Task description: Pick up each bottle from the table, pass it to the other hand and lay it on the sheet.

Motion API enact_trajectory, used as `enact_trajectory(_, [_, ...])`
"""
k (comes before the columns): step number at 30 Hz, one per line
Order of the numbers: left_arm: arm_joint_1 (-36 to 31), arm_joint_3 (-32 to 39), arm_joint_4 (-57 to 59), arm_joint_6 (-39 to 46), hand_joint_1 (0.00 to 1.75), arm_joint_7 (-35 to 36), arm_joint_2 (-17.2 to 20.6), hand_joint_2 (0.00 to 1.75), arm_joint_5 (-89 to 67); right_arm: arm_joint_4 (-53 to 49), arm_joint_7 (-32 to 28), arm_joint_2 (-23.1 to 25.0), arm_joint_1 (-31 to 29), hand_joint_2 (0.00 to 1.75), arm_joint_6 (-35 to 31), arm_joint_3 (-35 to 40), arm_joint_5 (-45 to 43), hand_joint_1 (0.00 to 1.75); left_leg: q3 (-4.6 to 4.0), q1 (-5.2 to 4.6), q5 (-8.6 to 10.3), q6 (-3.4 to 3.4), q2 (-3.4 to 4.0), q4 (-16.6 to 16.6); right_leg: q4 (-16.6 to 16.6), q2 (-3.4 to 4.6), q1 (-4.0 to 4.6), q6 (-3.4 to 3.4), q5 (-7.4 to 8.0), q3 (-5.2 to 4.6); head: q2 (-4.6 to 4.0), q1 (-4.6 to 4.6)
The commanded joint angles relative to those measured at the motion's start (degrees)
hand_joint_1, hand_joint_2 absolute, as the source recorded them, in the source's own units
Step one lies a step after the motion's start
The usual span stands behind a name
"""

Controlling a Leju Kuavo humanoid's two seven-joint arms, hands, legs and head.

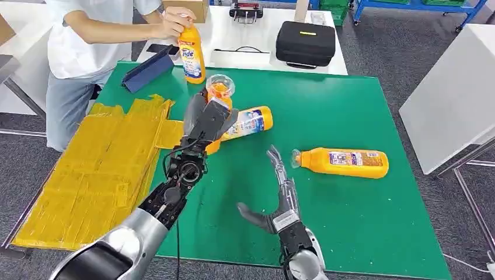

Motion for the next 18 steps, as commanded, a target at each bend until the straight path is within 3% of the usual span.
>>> enact_trajectory(1, [-3.6, 0.4, 2.9, 0.4, 1.75, 0.6, 1.0, 1.75, -0.8, 2.2, 0.1, -1.2, -2.1, 1.75, 0.3, 1.2, -0.3, 0.0, 0.15, 0.04, -0.09, -0.13, 0.13, 0.0, 0.0, 0.1, 0.05, -0.1, -0.04, 0.15, 0.0, -0.02])
enact_trajectory(5, [-3.9, -0.5, 3.0, 3.1, 1.75, 1.5, 1.0, 1.75, -4.3, 2.9, 0.1, -1.3, -2.9, 1.75, 0.0, 1.5, -0.9, 0.0, 0.27, 0.08, -0.16, -0.2, 0.18, 0.0, 0.0, 0.12, 0.09, -0.17, -0.09, 0.26, 0.0, -0.02])
enact_trajectory(8, [-5.3, -2.8, 4.0, 8.2, 1.75, 6.2, 1.4, 1.75, -12.4, 2.5, 0.4, -1.2, -3.2, 1.75, -0.3, 1.6, -1.2, 0.0, 0.15, 0.07, -0.11, -0.15, 0.17, 0.0, 0.0, 0.13, 0.08, -0.12, -0.04, 0.14, 0.0, -0.02])
enact_trajectory(11, [-6.8, -5.6, 6.4, 13.1, 1.75, 13.9, 1.8, 1.75, -22.5, 1.9, 0.7, -1.4, -2.7, 1.75, -0.4, 1.9, -1.3, 0.0, 0.1, 0.06, -0.06, -0.11, 0.07, 0.0, 0.0, 0.03, 0.08, -0.09, -0.04, 0.1, 0.0, -0.02])
enact_trajectory(12, [-7.9, -7.4, 8.8, 15.6, 1.75, 19.7, 2.4, 1.75, -31.1, 1.8, 0.7, -1.5, -2.6, 1.75, -0.4, 2.3, -1.3, 0.0, 0.21, 0.09, -0.12, -0.17, 0.09, 0.0, 0.0, 0.03, 0.1, -0.14, -0.08, 0.22, 0.0, -0.02])
enact_trajectory(18, [-11.2, -8.2, 18.6, 12.8, 1.75, 34.3, 2.7, 1.75, -53.3, 1.4, 0.9, -1.4, -2.2, 1.75, -0.2, 2.5, -1.5, 0.0, 0.34, 0.09, -0.16, -0.21, 0.18, 0.0, -0.1, 0.12, 0.1, -0.17, -0.08, 0.36, 0.0, 0.0])
